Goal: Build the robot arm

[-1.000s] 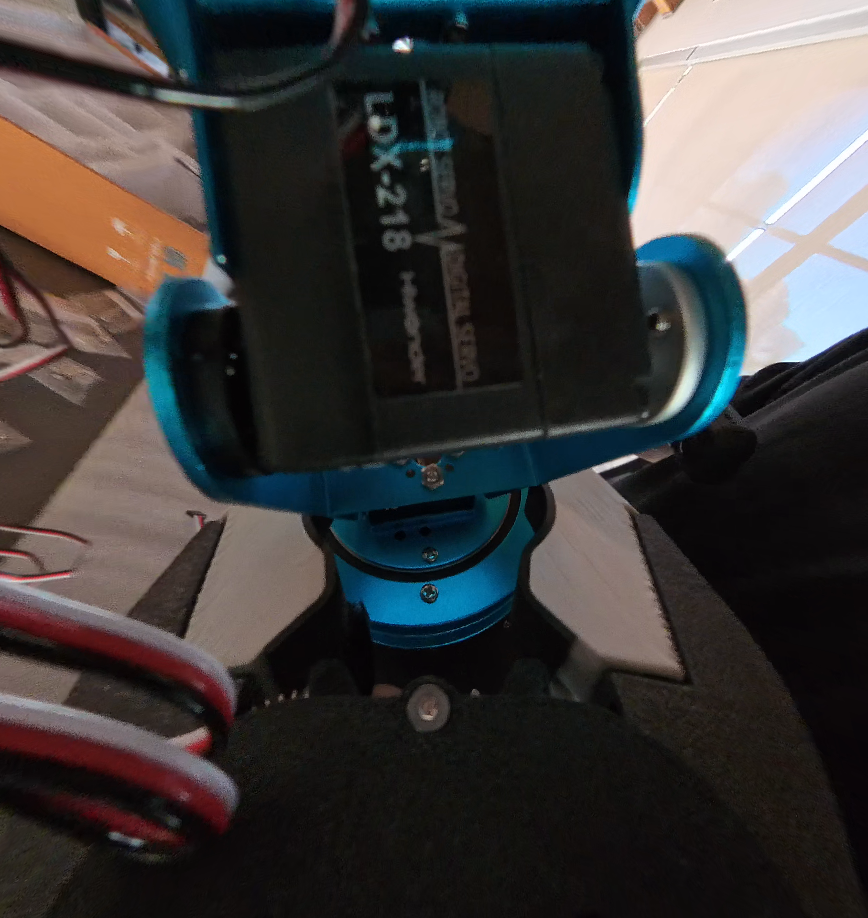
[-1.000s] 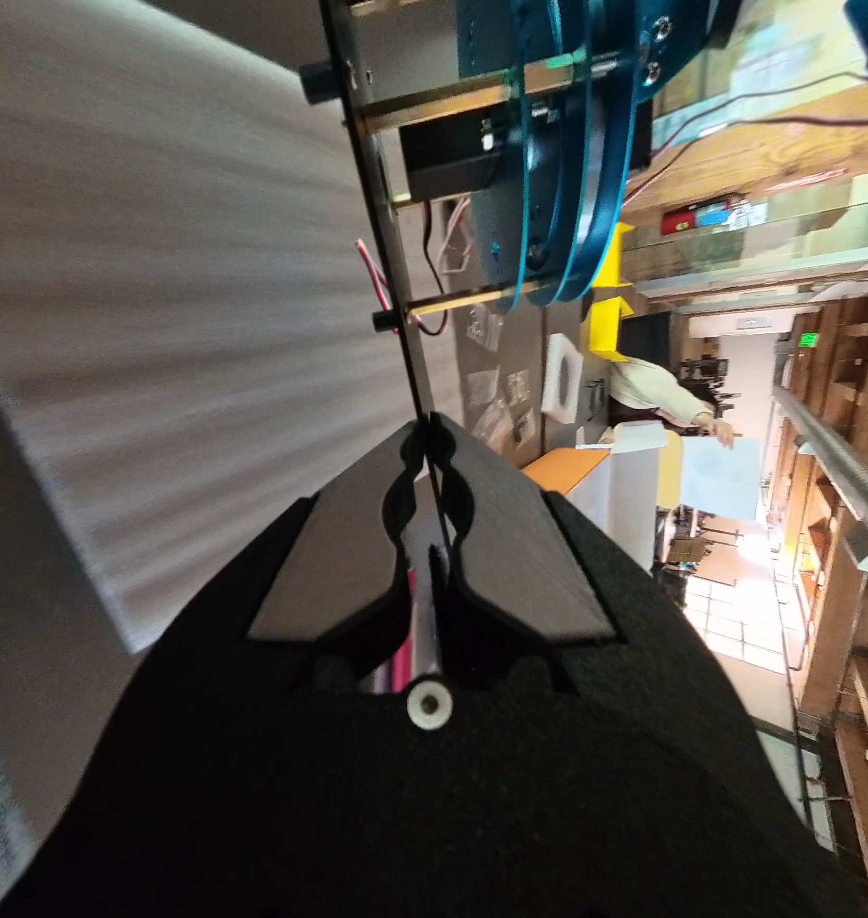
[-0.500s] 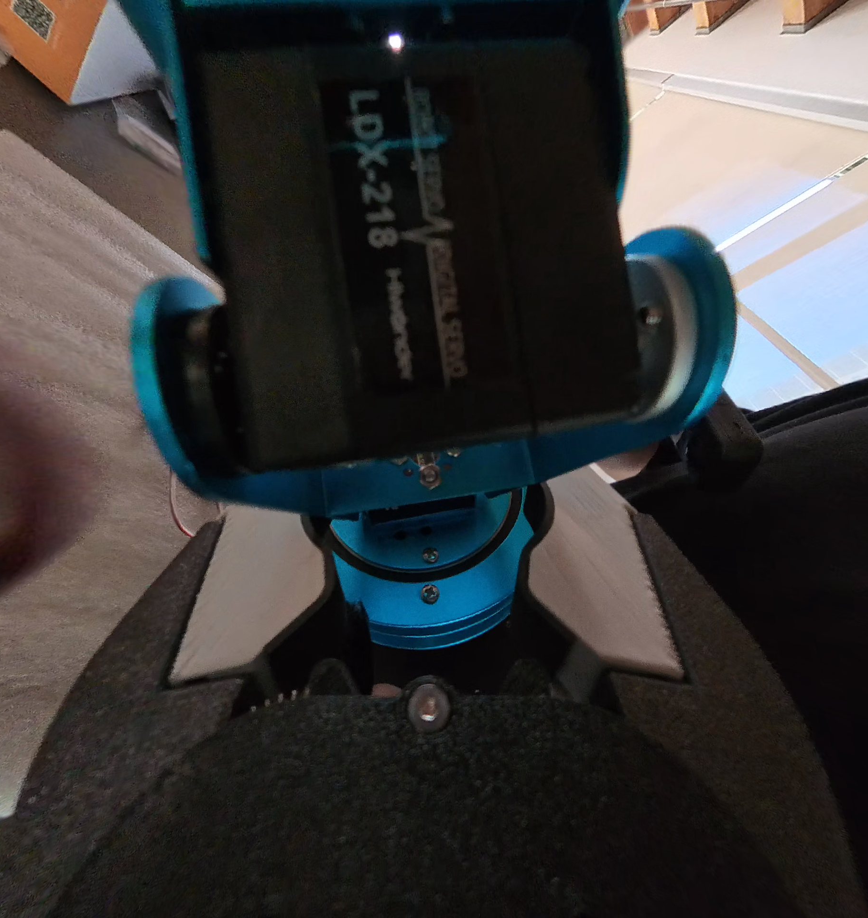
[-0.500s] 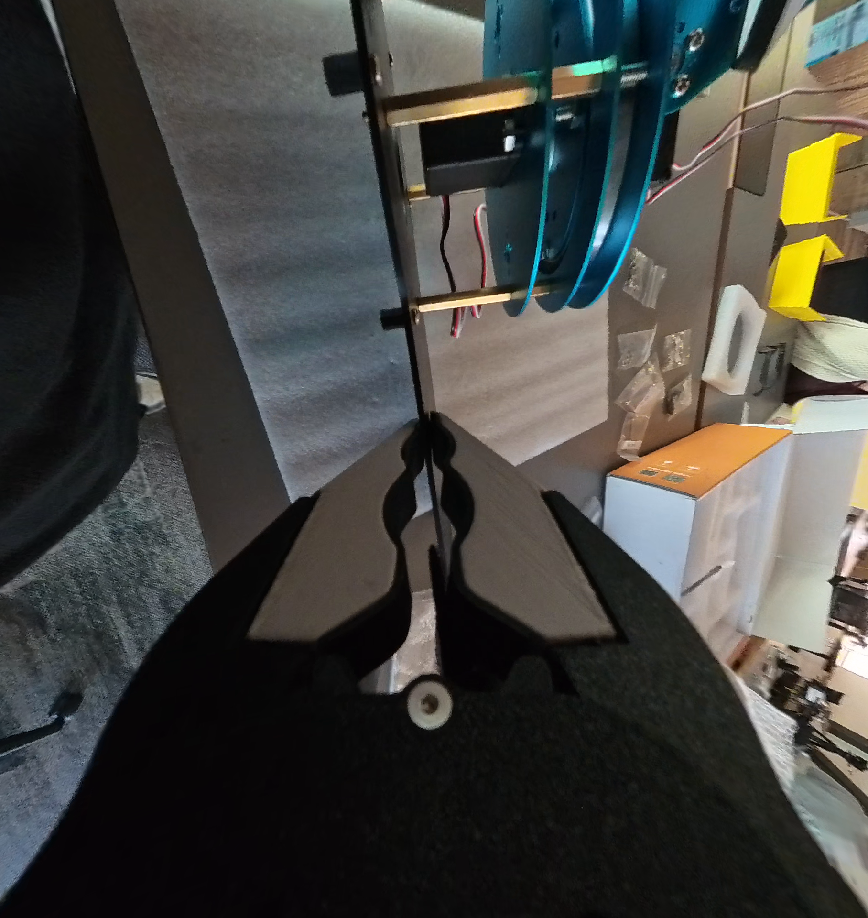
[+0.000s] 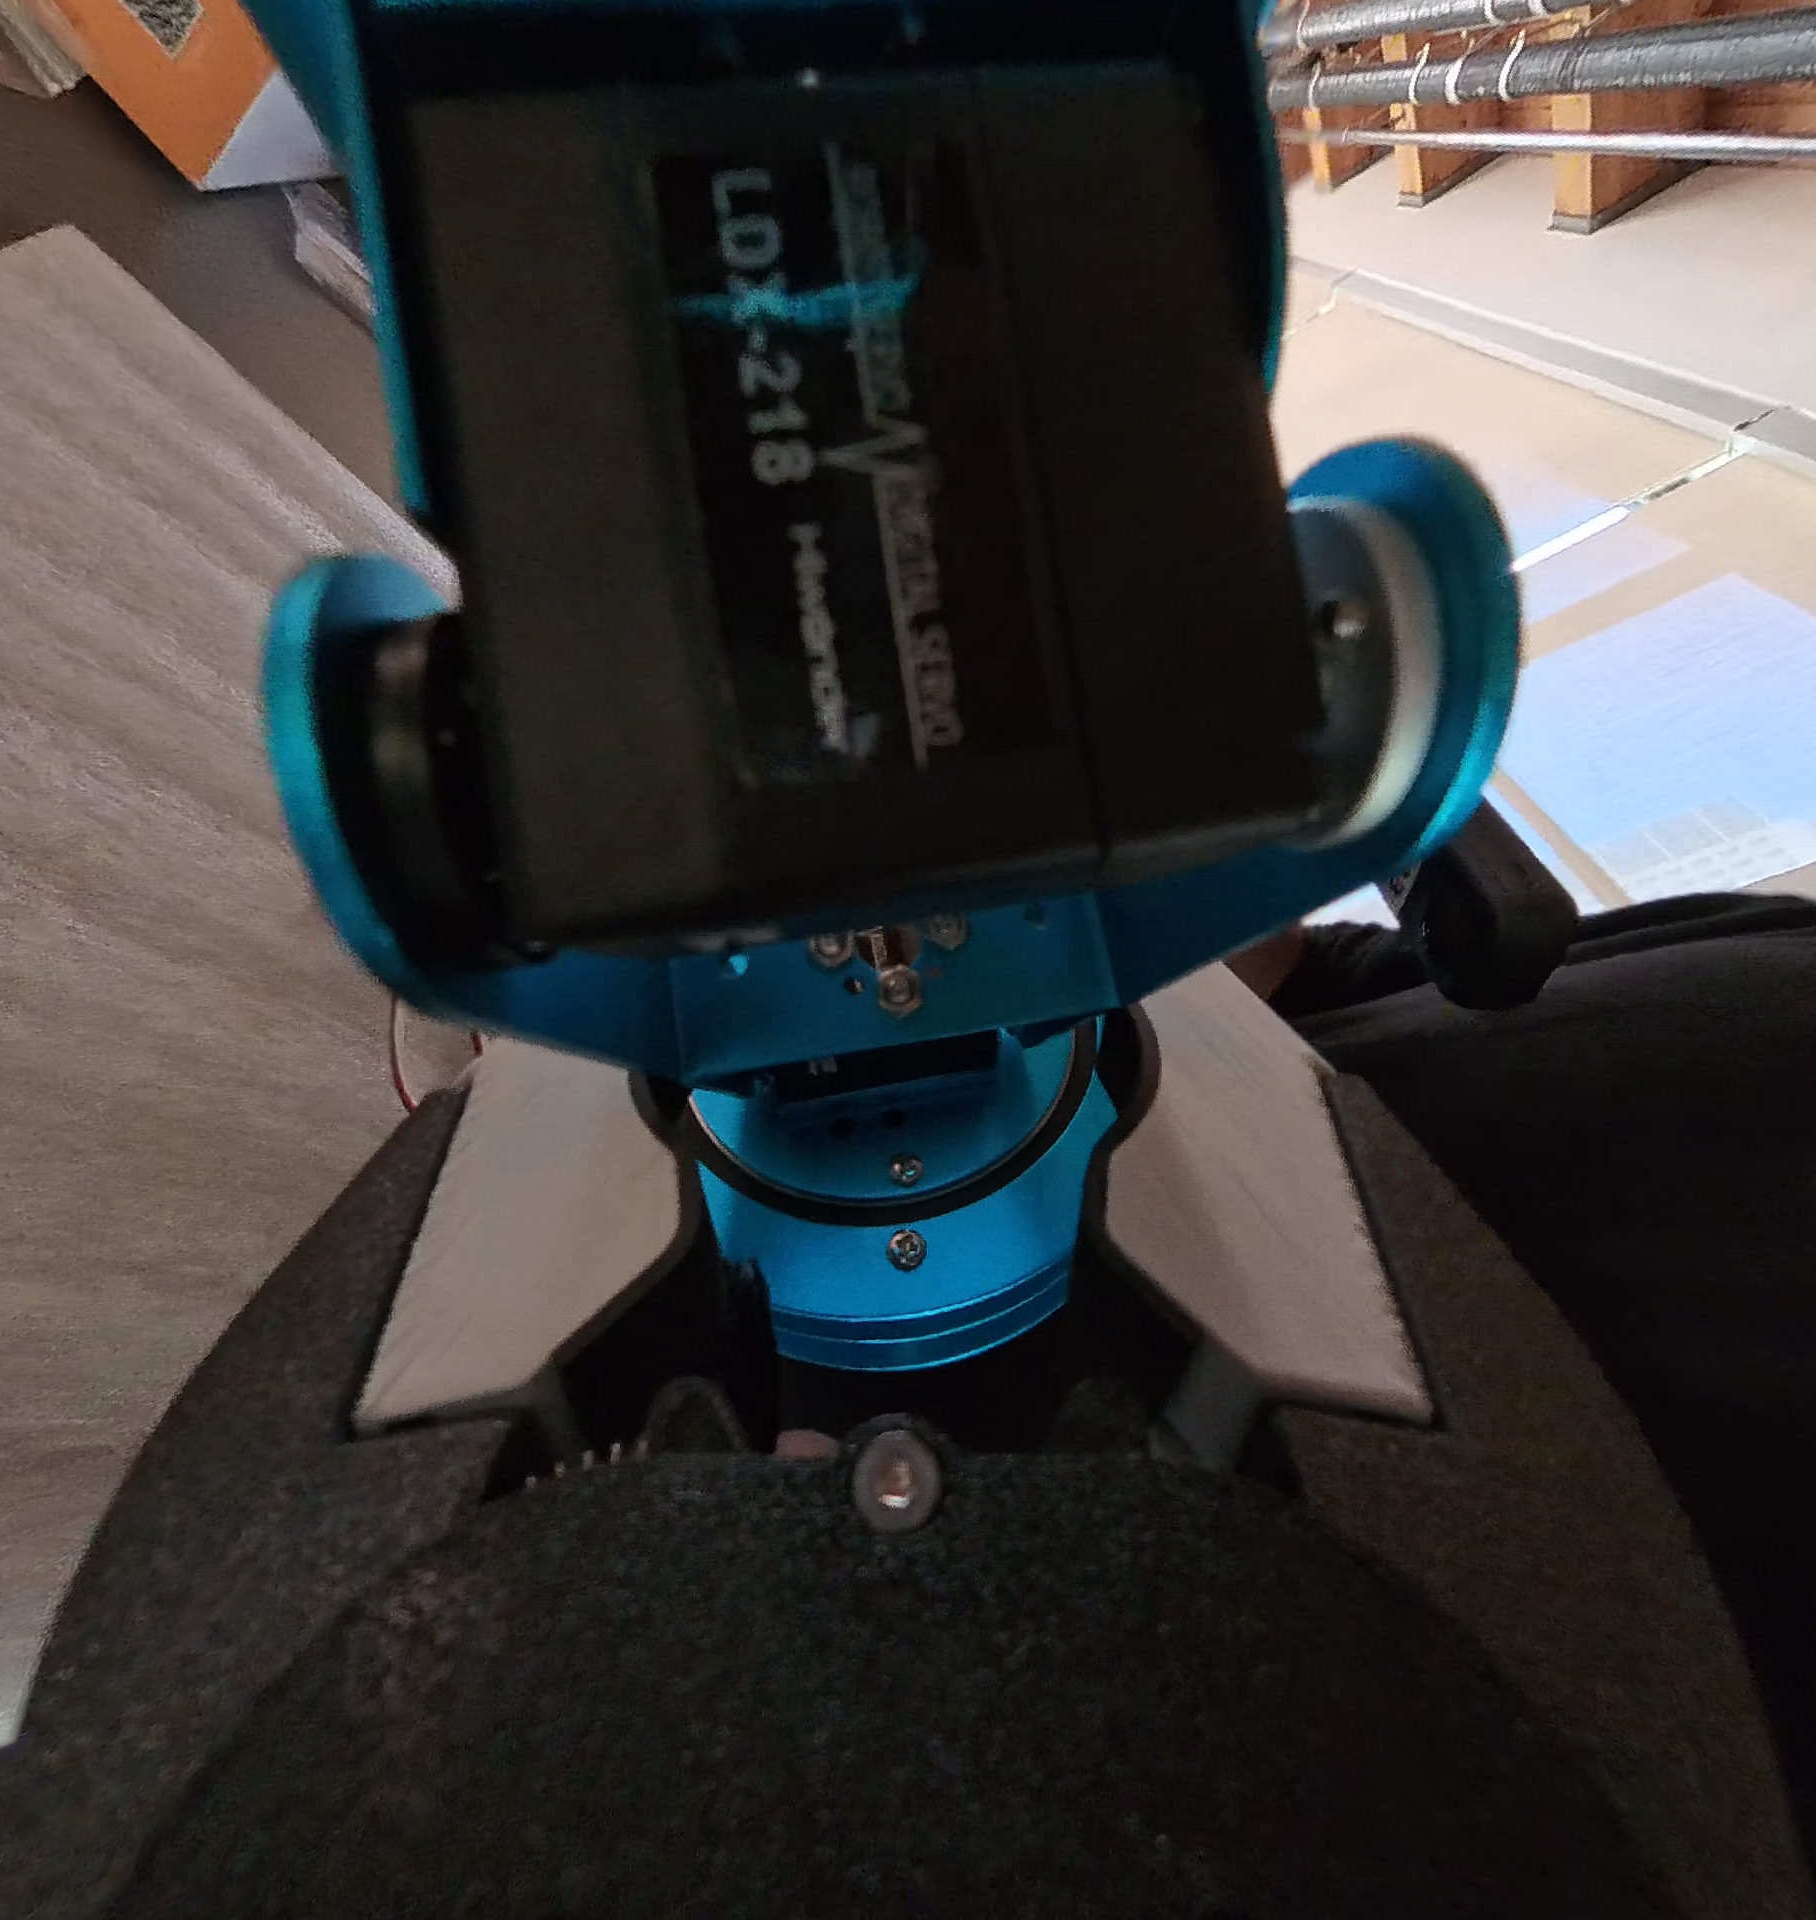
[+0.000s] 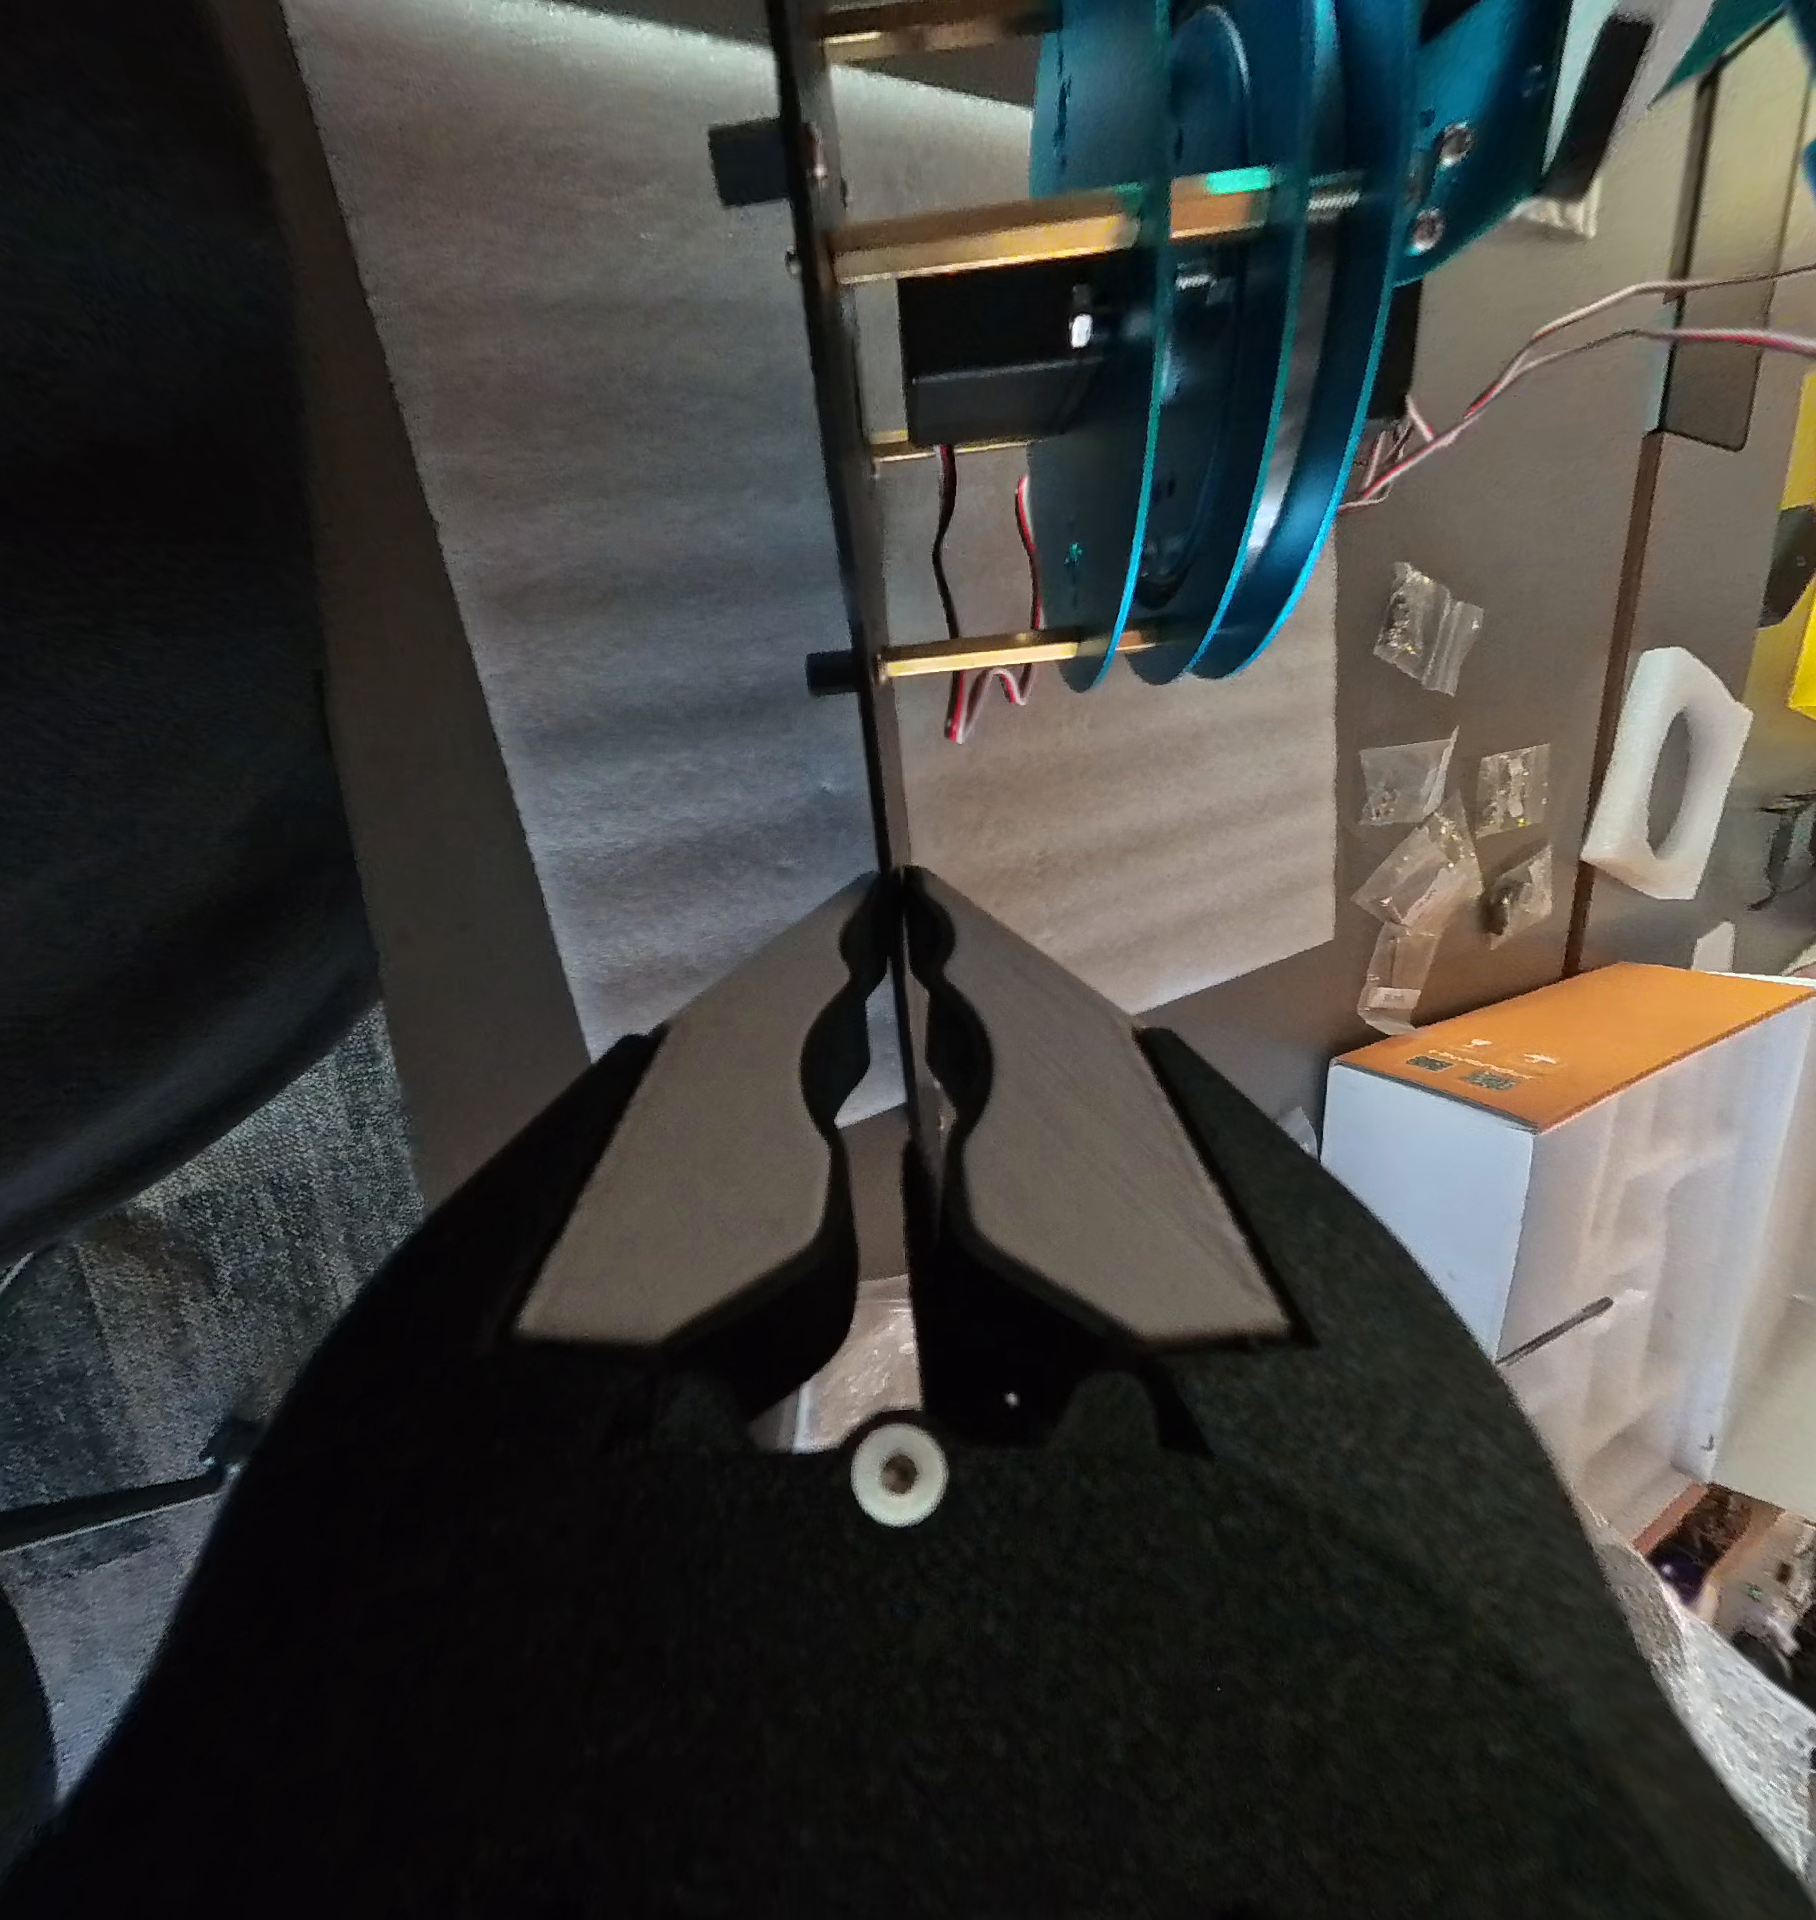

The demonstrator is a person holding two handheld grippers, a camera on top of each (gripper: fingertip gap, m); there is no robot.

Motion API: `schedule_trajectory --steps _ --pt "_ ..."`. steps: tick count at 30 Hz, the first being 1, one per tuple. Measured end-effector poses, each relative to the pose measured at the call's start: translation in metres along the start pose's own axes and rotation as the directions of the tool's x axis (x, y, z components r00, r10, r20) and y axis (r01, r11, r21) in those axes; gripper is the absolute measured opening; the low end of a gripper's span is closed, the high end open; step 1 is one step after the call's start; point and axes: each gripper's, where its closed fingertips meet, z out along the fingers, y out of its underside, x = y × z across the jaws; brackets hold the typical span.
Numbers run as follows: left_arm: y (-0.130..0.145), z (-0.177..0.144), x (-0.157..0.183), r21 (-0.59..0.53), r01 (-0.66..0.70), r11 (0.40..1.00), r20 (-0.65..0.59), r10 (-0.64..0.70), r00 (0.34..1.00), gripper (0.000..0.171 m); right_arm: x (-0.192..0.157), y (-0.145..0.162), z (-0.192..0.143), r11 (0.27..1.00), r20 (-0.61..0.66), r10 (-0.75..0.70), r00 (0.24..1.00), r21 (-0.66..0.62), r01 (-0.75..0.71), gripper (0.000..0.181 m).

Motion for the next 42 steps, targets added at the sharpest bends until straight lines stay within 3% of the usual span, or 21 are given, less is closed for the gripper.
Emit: schedule_trajectory --steps 9,12,19,24,32,42 --pt "-0.013 -0.004 -0.018 0.034 0.136 0.990 -0.042 -0.135 0.990 0.077 0.016 -0.002 0.009 0.998 0.089 0.062 0.994 0.013 -0.063 0.003" --pt "-0.017 -0.005 -0.024 0.054 0.185 0.981 -0.058 -0.182 0.982 0.077 0.020 -0.004 0.008 0.992 0.176 0.116 0.977 0.021 -0.122 0.001" --pt "-0.021 -0.004 0.004 0.059 0.225 0.973 -0.106 -0.218 0.970 0.077 0.021 -0.019 -0.027 0.988 0.287 0.097 0.953 0.084 -0.126 0.001" --pt "-0.007 0.001 0.014 0.089 0.291 0.952 -0.108 -0.282 0.953 0.077 0.011 -0.015 -0.040 0.988 0.353 0.081 0.932 0.092 -0.120 0.001" --pt "0.023 0.012 -0.017 0.106 0.403 0.909 -0.113 -0.392 0.913 0.076 -0.003 0.009 -0.018 0.998 0.431 0.063 0.900 -0.001 -0.069 0.000" --pt "0.019 0.014 -0.039 0.127 0.514 0.848 -0.164 -0.493 0.854 0.076 0.003 0.010 -0.011 0.998 0.506 0.064 0.860 -0.010 -0.069 0.001"
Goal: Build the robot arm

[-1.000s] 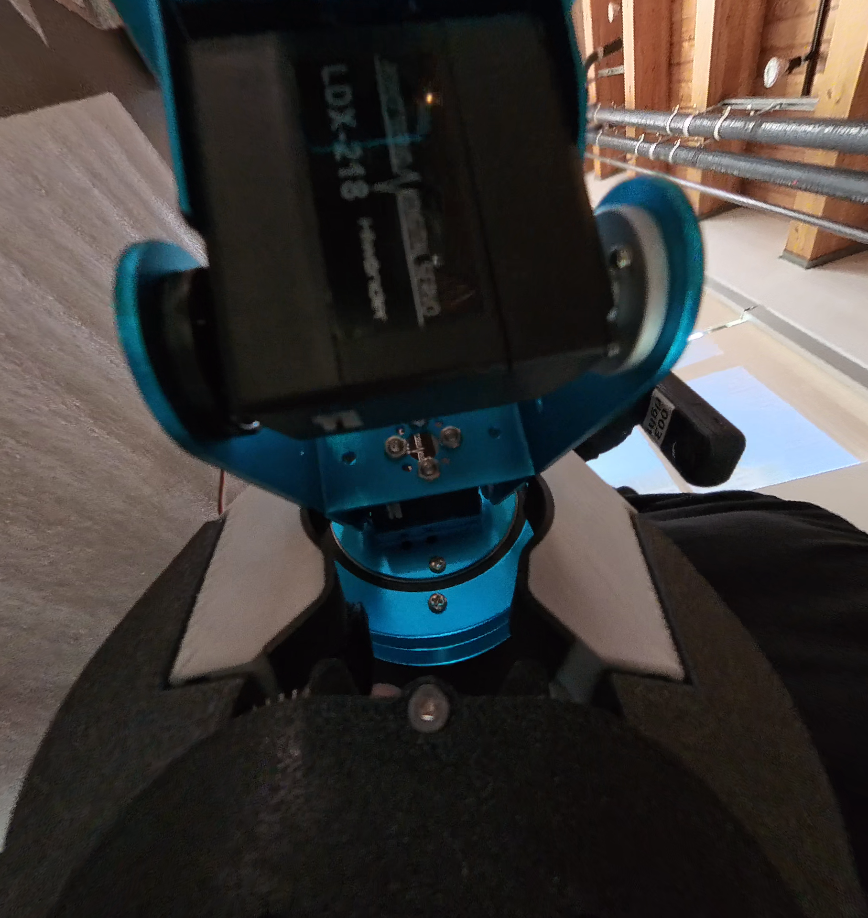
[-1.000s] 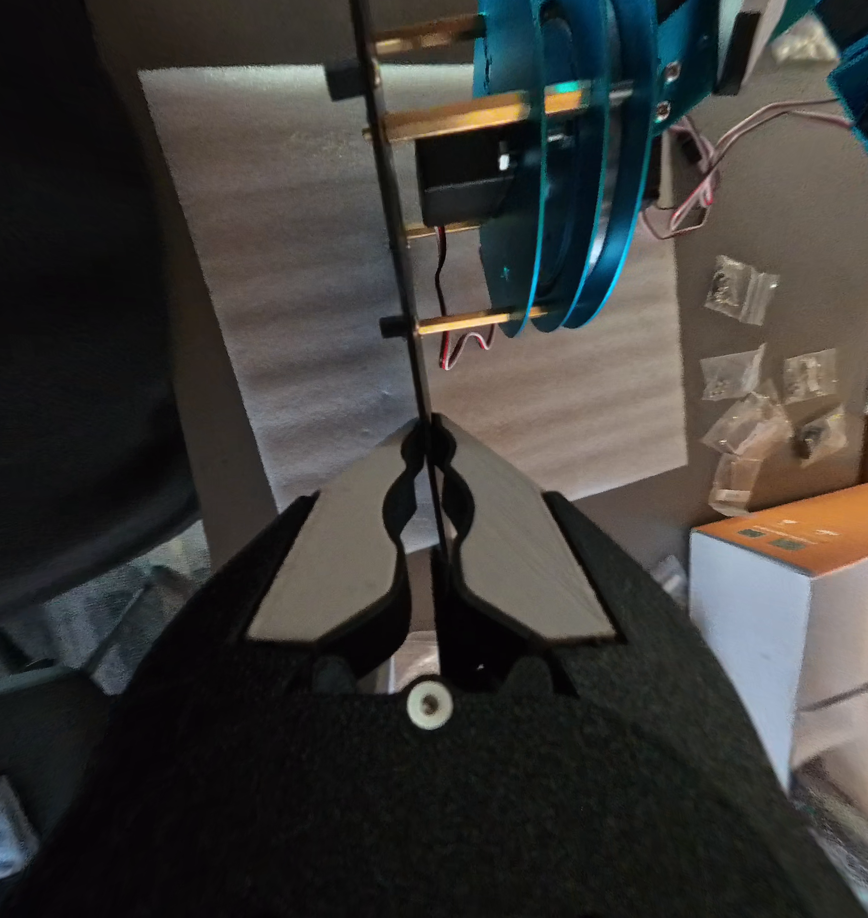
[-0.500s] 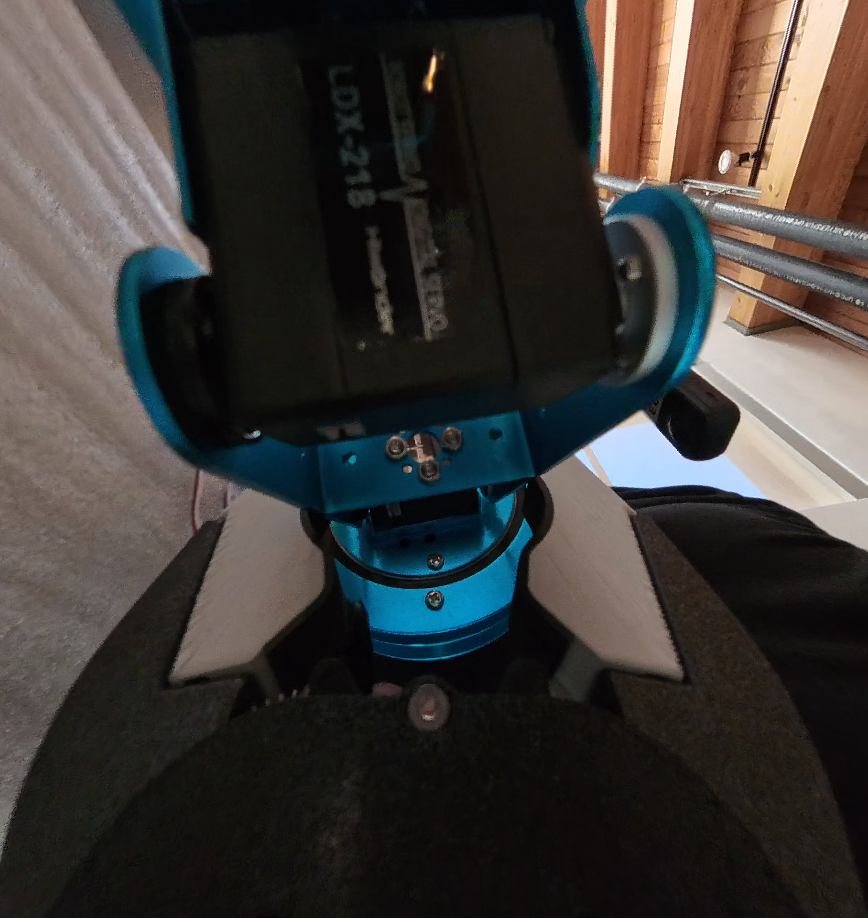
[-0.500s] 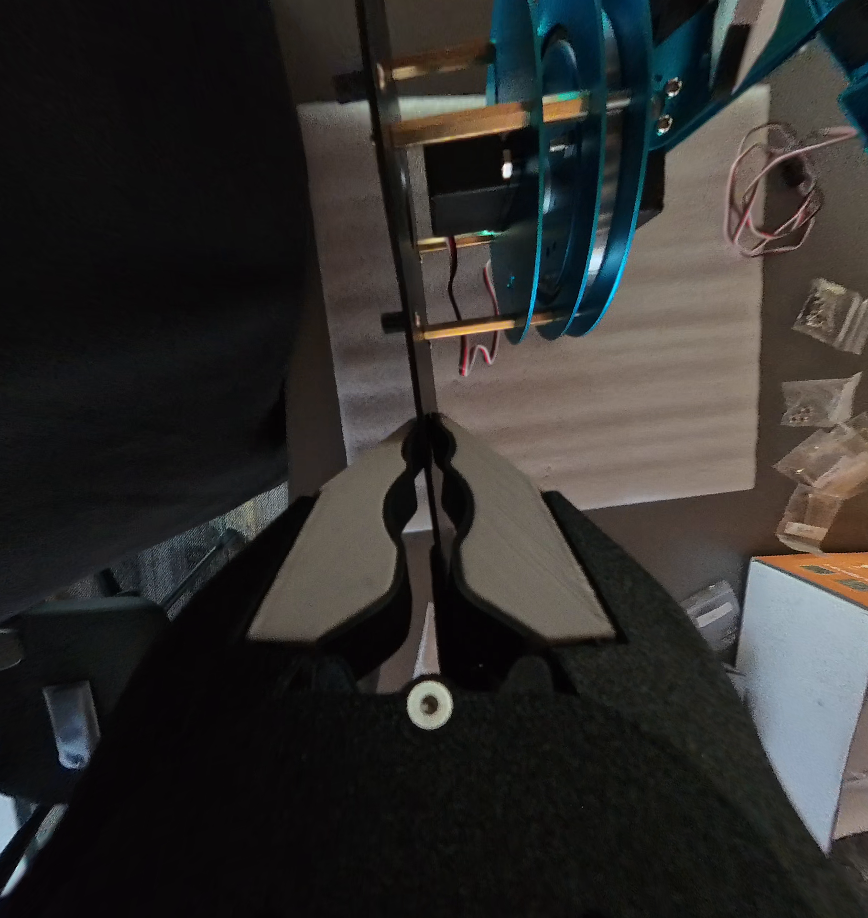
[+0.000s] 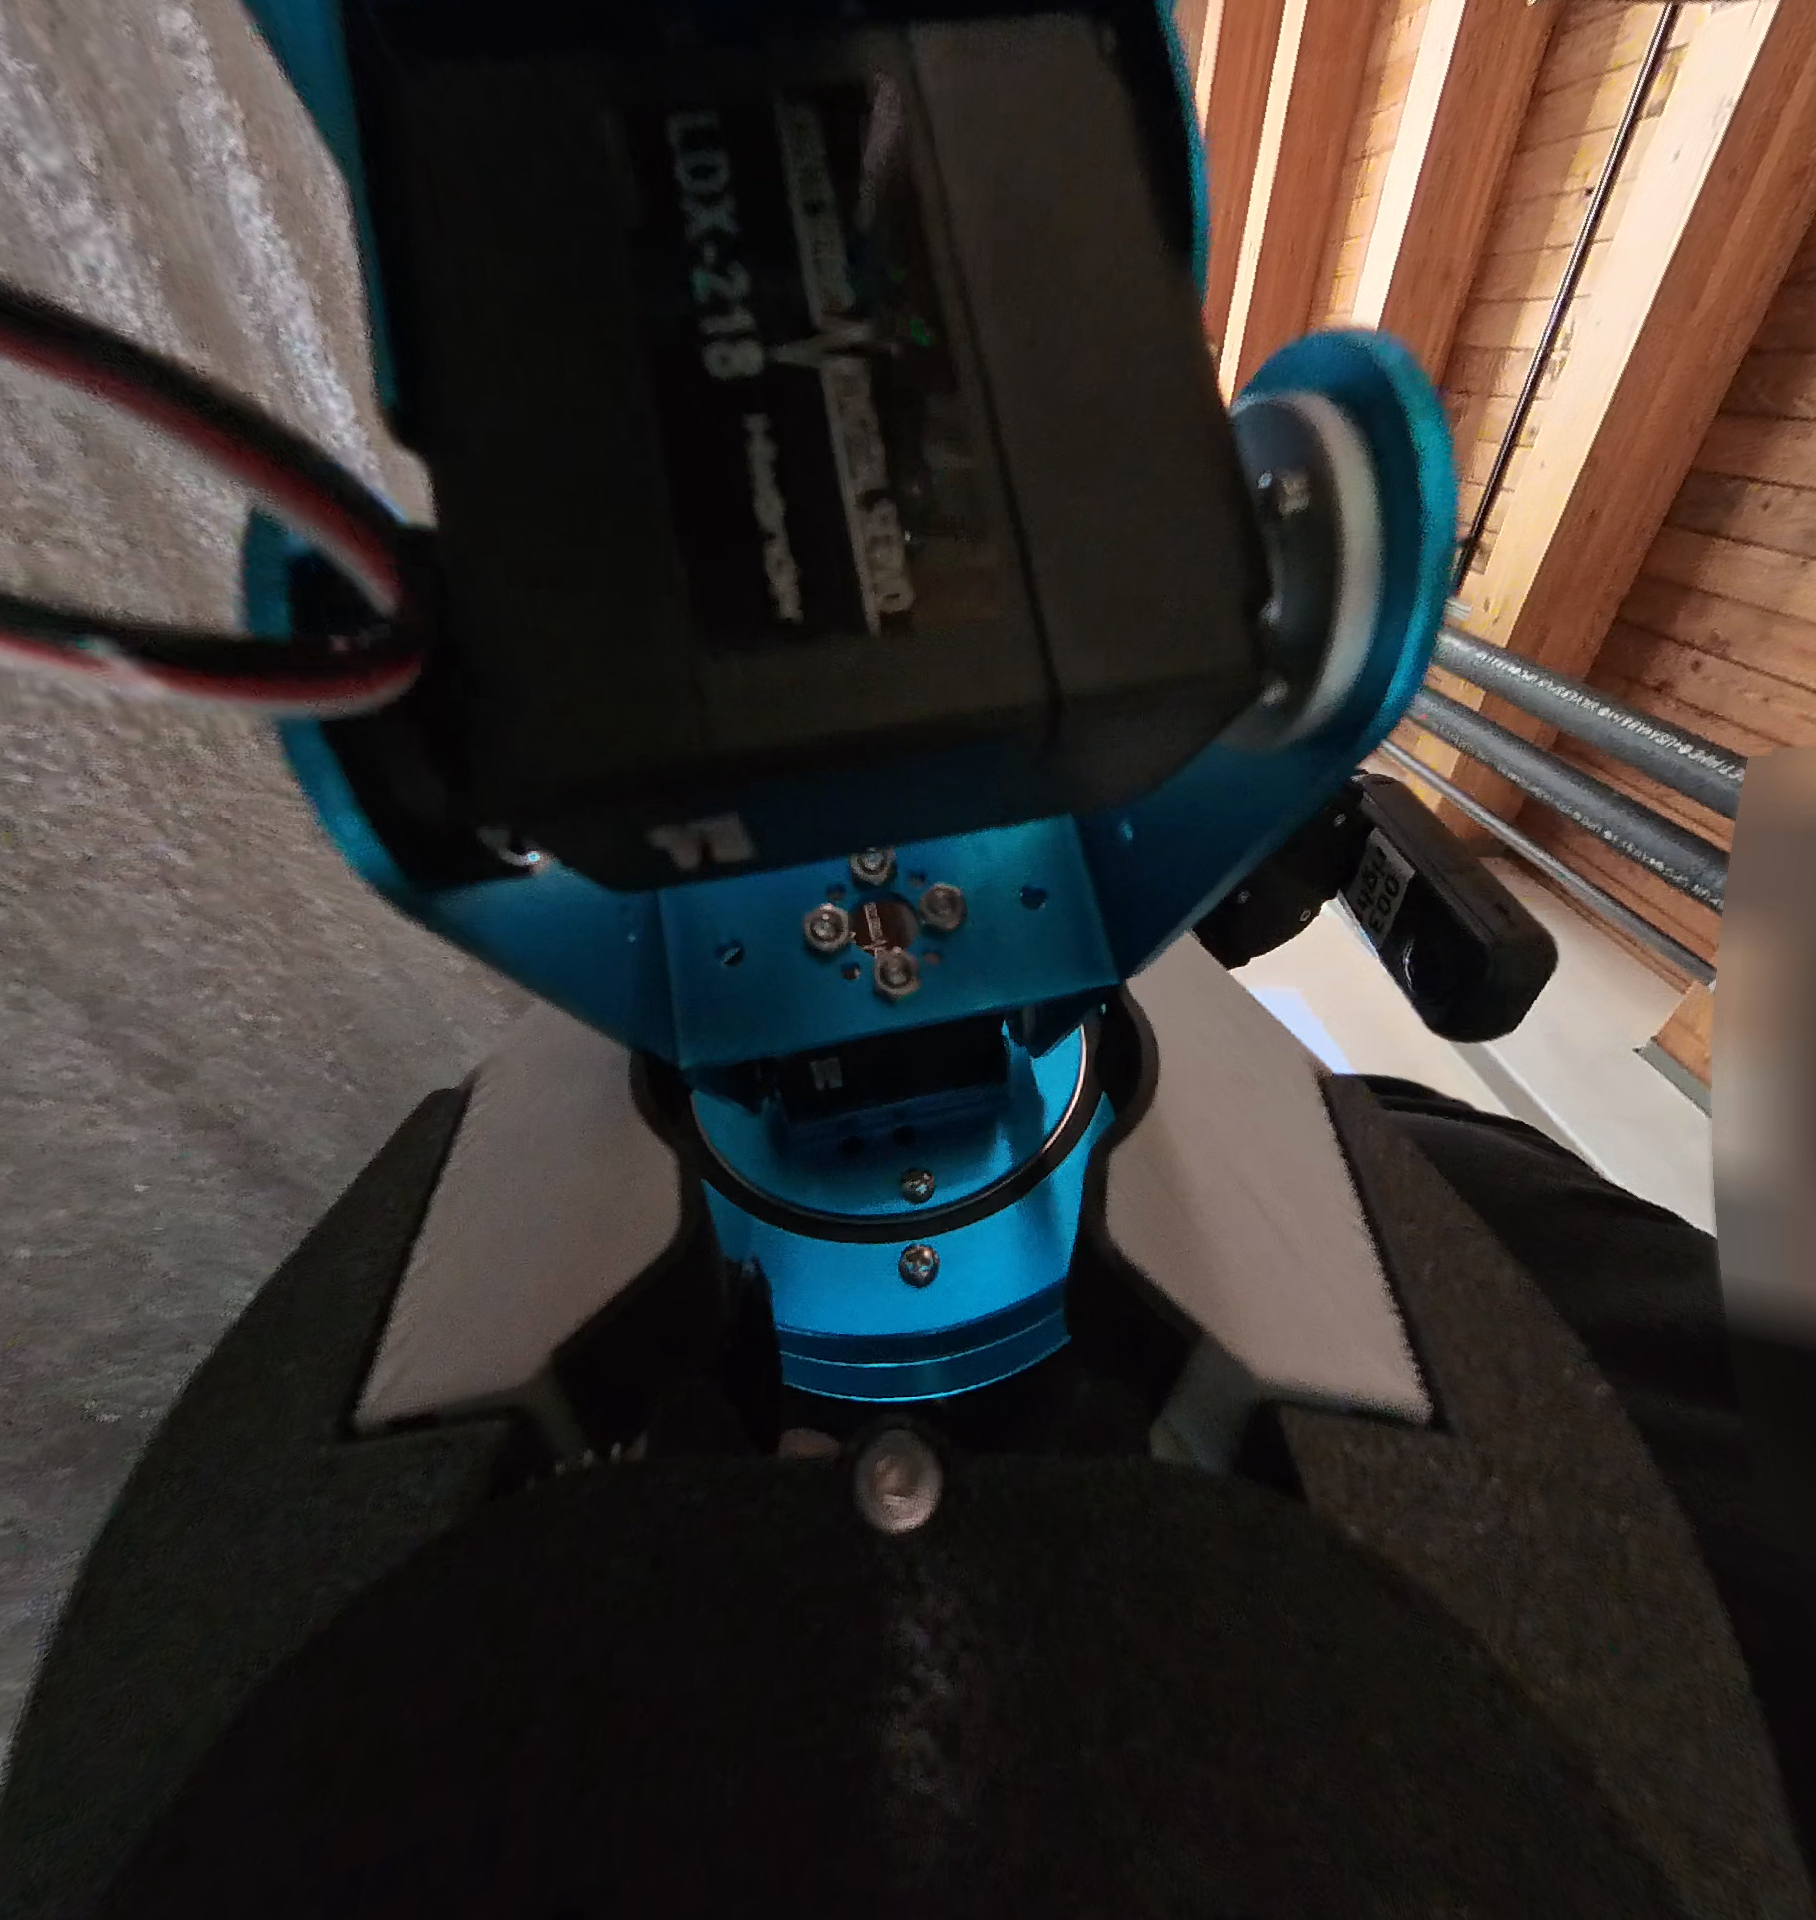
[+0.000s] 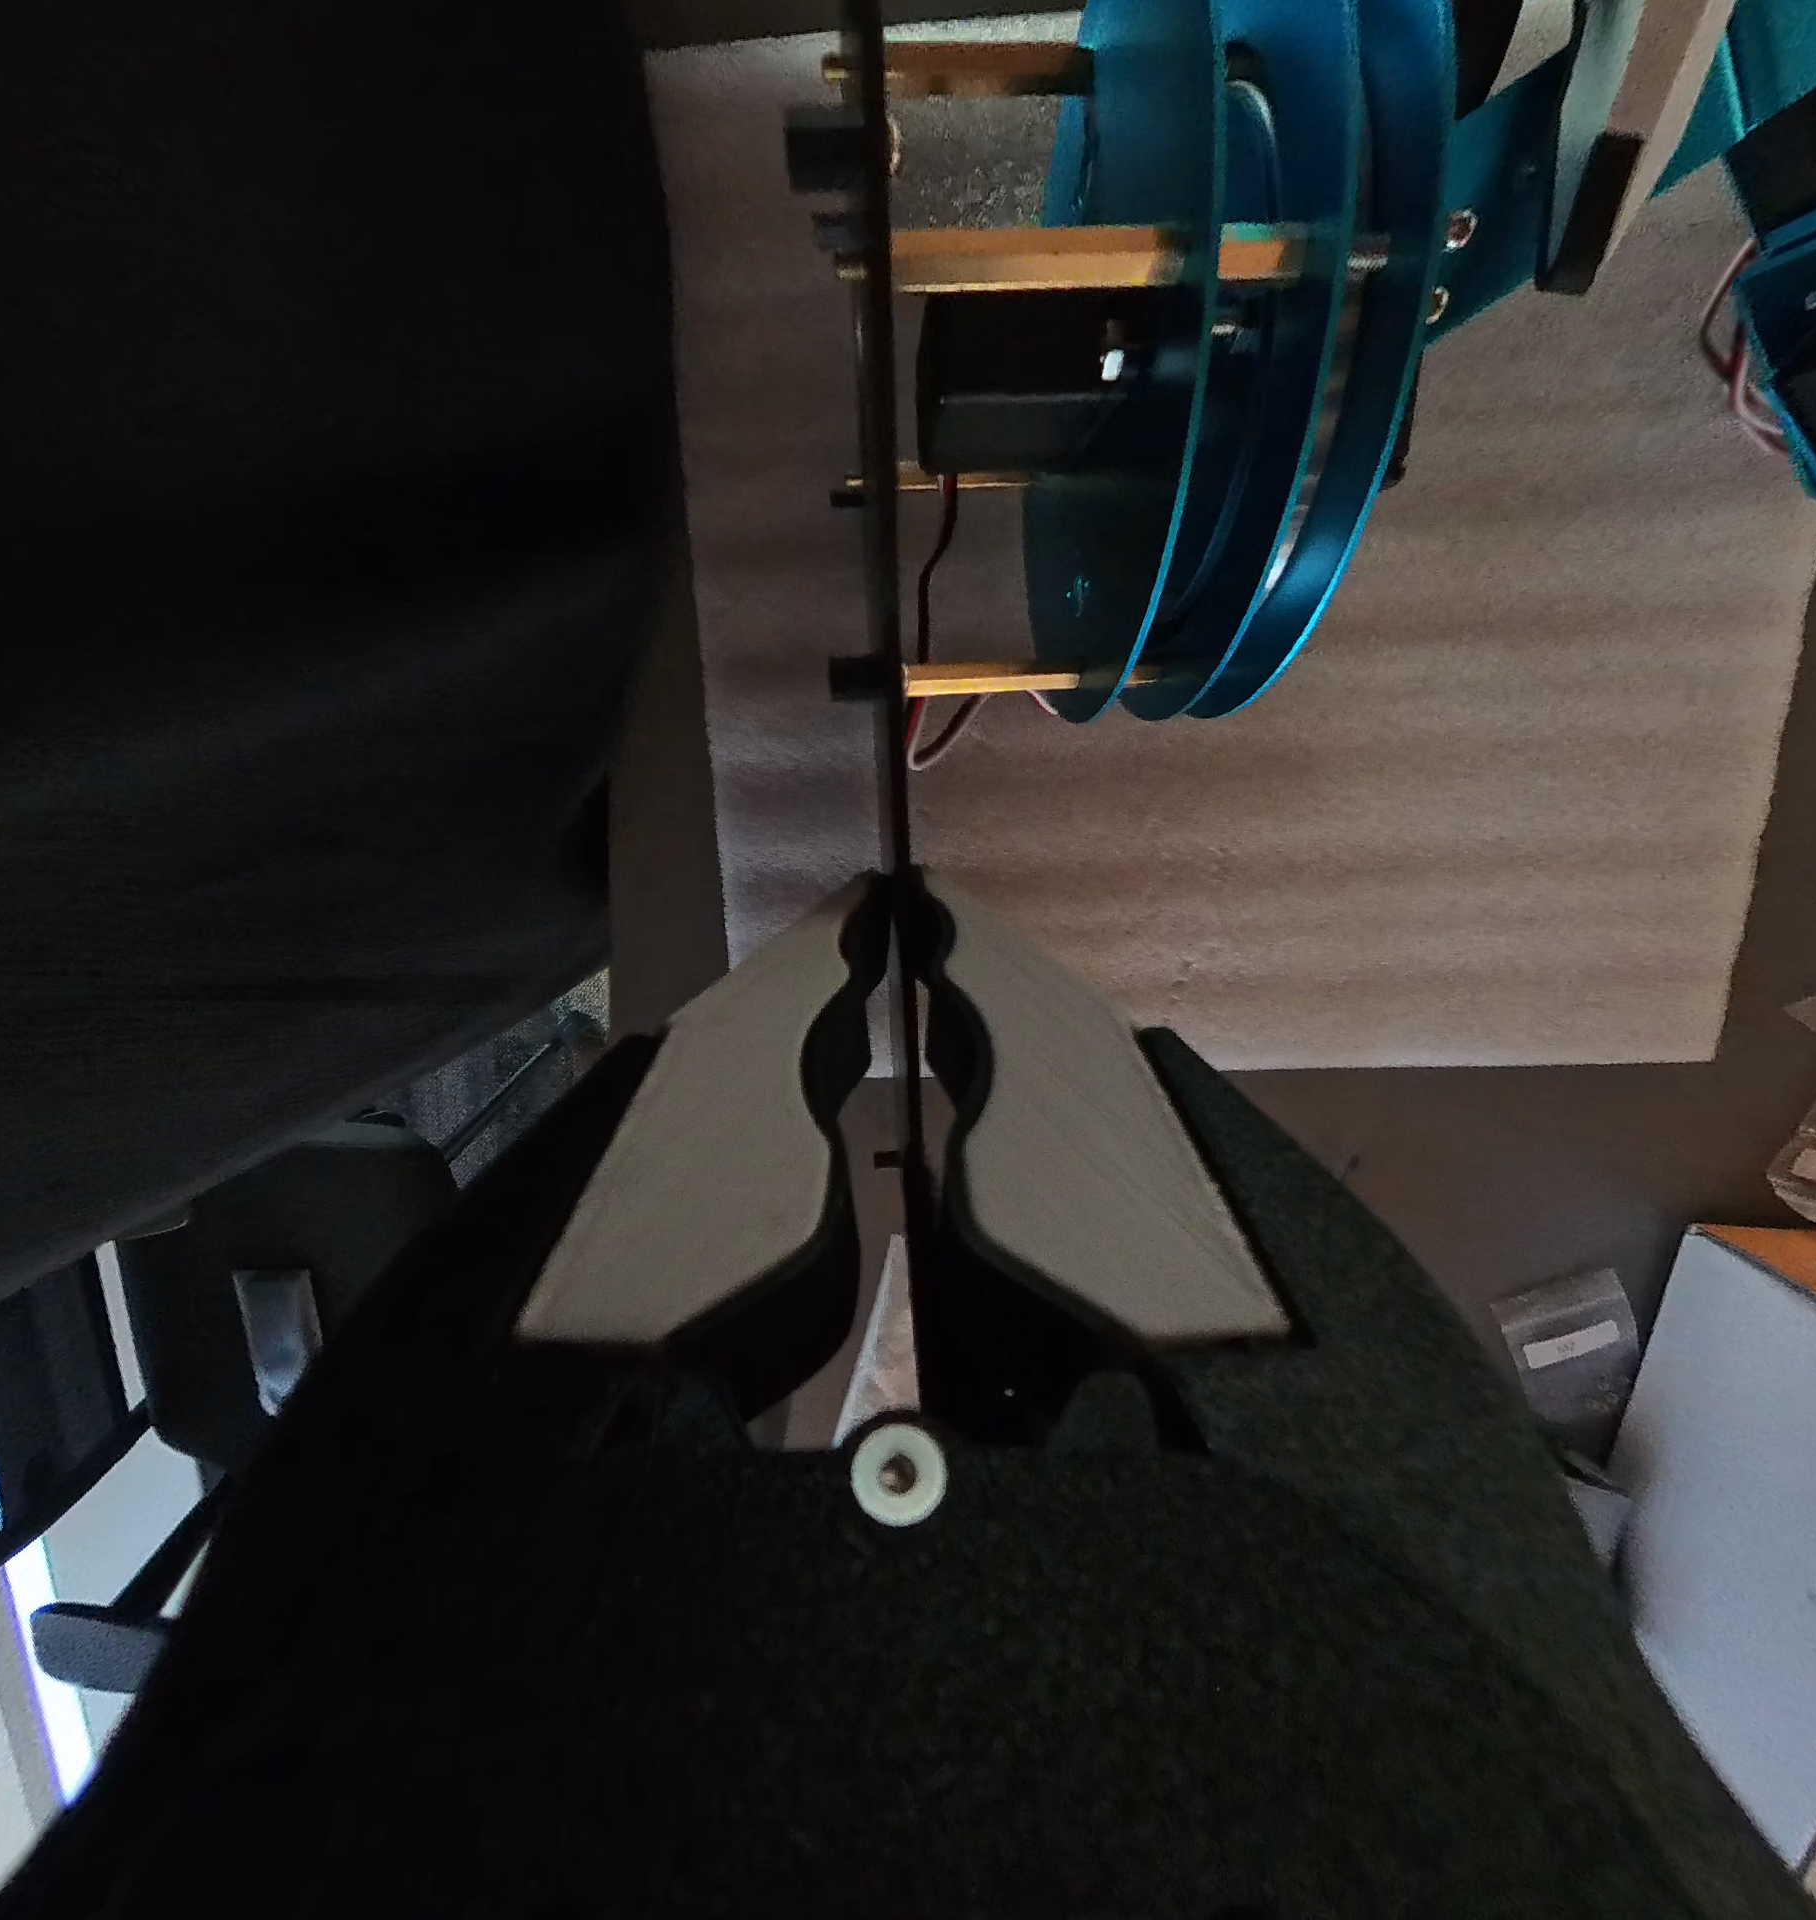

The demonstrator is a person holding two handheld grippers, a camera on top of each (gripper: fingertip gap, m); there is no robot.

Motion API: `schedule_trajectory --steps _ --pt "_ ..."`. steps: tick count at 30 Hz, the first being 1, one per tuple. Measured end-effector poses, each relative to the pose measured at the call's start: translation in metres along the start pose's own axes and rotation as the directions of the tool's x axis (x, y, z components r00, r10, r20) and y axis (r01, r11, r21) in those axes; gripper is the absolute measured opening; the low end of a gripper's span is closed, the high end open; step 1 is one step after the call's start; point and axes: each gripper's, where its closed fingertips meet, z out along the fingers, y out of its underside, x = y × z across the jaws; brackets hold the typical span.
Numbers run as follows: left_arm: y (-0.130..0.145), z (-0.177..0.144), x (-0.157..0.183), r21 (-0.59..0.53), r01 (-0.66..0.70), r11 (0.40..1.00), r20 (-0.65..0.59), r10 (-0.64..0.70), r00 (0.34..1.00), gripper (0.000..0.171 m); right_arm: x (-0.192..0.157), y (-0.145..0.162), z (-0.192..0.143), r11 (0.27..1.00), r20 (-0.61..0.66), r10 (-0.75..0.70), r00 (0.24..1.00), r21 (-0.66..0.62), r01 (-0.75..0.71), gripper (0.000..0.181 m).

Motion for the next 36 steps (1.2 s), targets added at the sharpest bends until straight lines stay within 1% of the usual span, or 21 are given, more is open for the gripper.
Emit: schedule_trajectory --steps 7,19,25,32,36 --pt "-0.004 0.000 -0.006 0.001 0.050 0.999 -0.001 -0.050 0.999 0.076 0.005 0.002 0.001 1.000 0.060 -0.005 0.998 -0.010 0.005 0.001" --pt "-0.006 -0.002 -0.011 -0.011 0.065 0.998 -0.012 -0.065 0.998 0.075 0.009 0.003 0.002 1.000 0.126 0.013 0.992 -0.028 -0.009 0.001" --pt "-0.006 -0.003 -0.013 -0.022 0.042 0.999 -0.013 -0.042 0.999 0.076 0.010 0.003 0.003 0.999 0.139 0.045 0.989 -0.011 -0.044 0.001" --pt "-0.008 -0.009 -0.017 0.024 -0.019 1.000 0.026 0.019 0.999 0.076 0.010 0.003 0.004 0.999 0.126 0.054 0.991 -0.002 -0.055 0.002" --pt "-0.002 -0.013 -0.017 0.034 -0.070 0.997 0.049 0.069 0.996 0.076 0.010 0.005 0.009 0.997 0.129 0.075 0.989 -0.006 -0.075 0.002"
